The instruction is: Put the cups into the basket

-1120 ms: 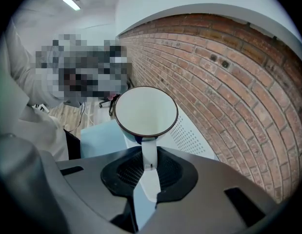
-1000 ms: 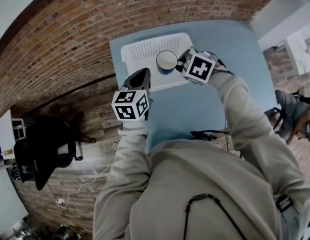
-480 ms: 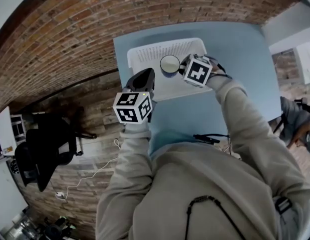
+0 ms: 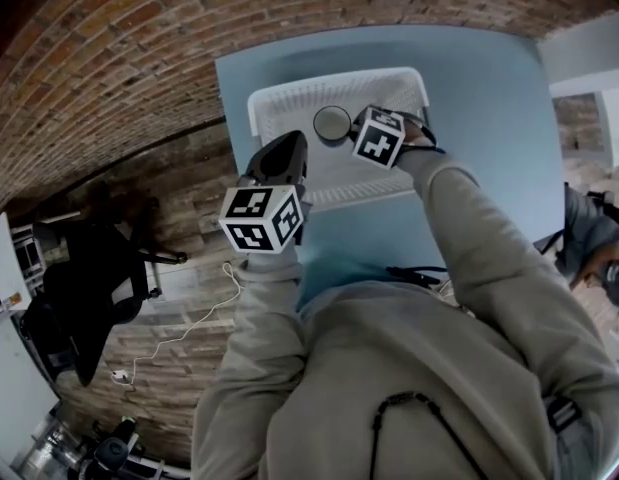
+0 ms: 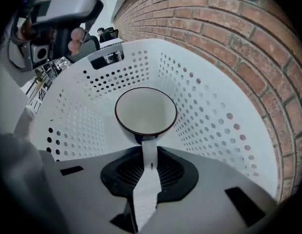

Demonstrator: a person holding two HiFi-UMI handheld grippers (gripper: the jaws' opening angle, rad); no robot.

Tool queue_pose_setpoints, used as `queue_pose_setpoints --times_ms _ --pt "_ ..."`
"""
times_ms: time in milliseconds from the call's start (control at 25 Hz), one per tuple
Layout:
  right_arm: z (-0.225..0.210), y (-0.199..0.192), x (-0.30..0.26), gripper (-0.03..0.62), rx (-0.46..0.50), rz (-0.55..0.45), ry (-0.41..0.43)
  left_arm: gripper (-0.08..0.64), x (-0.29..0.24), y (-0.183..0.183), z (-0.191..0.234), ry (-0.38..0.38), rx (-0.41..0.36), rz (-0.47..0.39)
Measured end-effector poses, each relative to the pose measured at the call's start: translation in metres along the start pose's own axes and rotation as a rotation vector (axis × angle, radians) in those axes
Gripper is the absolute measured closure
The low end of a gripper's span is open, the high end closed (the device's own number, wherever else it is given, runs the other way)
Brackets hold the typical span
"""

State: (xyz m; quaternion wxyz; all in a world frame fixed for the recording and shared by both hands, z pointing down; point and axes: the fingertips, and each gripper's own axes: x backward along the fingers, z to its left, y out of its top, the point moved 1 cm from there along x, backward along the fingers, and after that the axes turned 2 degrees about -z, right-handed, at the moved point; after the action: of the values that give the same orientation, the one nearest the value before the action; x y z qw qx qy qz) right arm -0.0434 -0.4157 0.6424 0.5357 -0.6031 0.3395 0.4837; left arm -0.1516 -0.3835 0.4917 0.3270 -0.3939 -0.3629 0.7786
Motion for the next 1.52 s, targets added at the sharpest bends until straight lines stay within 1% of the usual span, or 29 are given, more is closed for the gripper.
queue_pose_setpoints --times_ms 200,480,560,600,720,760,840,880,920,1000,1200,1520 --pt "0.004 -0.006 -0.027 0.534 -0.017 0.004 0.003 0.566 -0.002 -0.005 0.007 -0.002 0.014 0.006" --pt "0.009 -0.015 -0.041 0.532 0.003 0.02 -0.015 0.566 -0.005 -0.012 0.006 -0.014 0.024 0.008" --pt "0.012 -0.02 -0.044 0.532 0.01 0.034 -0.006 0.566 -0.005 -0.011 0.005 -0.02 0.026 0.005" --pt "0.013 -0.022 -0.045 0.52 0.012 0.039 -0.001 0.566 -0.005 -0.011 0.005 -0.023 0.027 0.002" --pt "0.016 -0.024 -0.045 0.51 -0.002 0.024 0.016 0.566 -0.005 -0.01 0.006 -0.025 0.03 -0.005" --pt "0.016 -0.023 -0.044 0.479 -0.003 0.022 0.02 0.566 -0.004 -0.011 0.007 -0.025 0.03 -0.006" --pt "0.017 -0.027 -0.042 0.384 0.015 0.038 0.022 0.566 -0.004 -0.011 0.006 -0.026 0.031 -0.005" --pt "0.017 -0.029 -0.042 0.351 0.026 0.049 0.024 0.566 -0.004 -0.011 0.005 -0.027 0.03 -0.006" --pt "0.018 -0.031 -0.042 0.337 0.036 0.059 0.03 0.566 -0.004 -0.011 0.004 -0.028 0.029 -0.006" --pt "0.019 -0.036 -0.043 0.325 0.048 0.071 0.04 0.566 -0.004 -0.011 0.003 -0.029 0.027 -0.006" --pt "0.024 -0.047 -0.043 0.319 0.056 0.105 0.047 0.565 -0.003 -0.013 0.003 -0.03 0.027 0.0" --pt "0.029 -0.048 -0.041 0.317 0.059 0.105 0.067 0.565 -0.004 -0.011 -0.002 -0.038 0.018 0.001"
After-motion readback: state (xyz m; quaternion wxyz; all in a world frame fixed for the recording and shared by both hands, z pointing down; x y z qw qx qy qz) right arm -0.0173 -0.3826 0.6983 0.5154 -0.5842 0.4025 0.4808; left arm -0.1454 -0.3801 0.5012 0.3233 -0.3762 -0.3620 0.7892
